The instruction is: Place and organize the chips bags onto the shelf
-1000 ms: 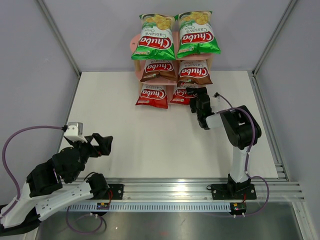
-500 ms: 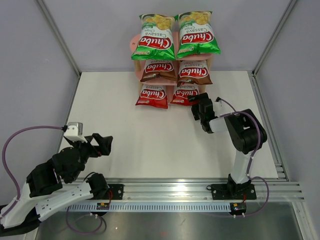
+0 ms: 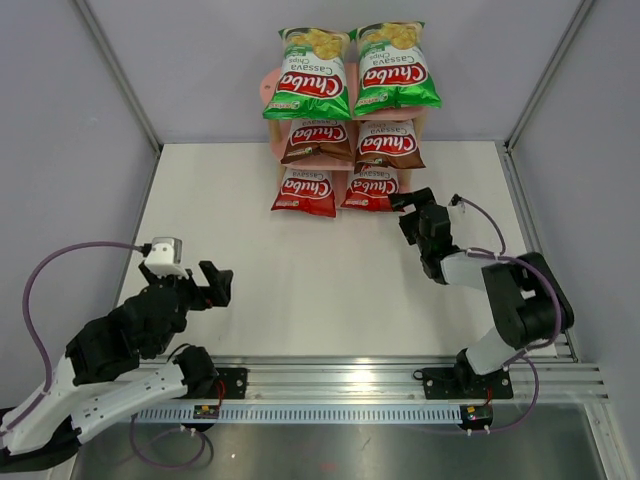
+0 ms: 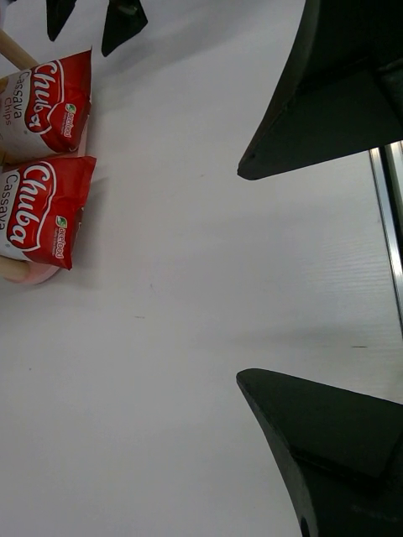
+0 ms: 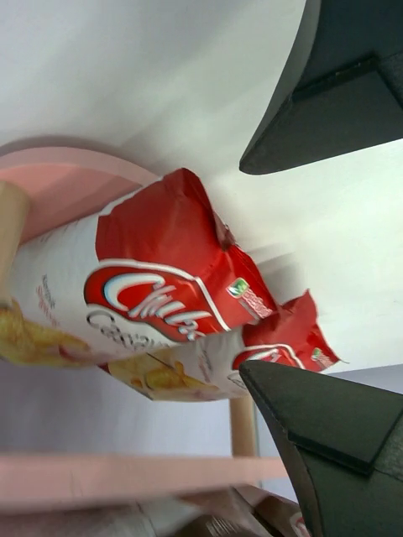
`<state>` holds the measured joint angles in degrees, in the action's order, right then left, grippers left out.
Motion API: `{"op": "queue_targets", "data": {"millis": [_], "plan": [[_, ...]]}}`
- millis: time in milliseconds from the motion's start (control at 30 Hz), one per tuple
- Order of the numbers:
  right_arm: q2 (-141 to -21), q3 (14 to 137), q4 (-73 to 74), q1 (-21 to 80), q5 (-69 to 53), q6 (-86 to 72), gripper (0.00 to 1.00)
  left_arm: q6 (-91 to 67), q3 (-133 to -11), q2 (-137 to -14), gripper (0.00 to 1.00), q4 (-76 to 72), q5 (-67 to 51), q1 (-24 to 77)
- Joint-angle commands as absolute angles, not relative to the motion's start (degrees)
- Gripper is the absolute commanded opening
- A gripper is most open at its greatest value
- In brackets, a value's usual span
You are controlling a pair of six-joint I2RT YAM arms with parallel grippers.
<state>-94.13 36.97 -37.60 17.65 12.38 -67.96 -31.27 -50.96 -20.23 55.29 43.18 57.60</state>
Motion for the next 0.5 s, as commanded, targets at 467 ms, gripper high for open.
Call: {"op": "queue_targets", "data": {"millis": [467], "plan": [[-36.5,40.6,16.7,16.7,12.6,-25.8,0.99,-19.2,-47.4,-26.2,0.99,41.7,15.5,26.2]]}}
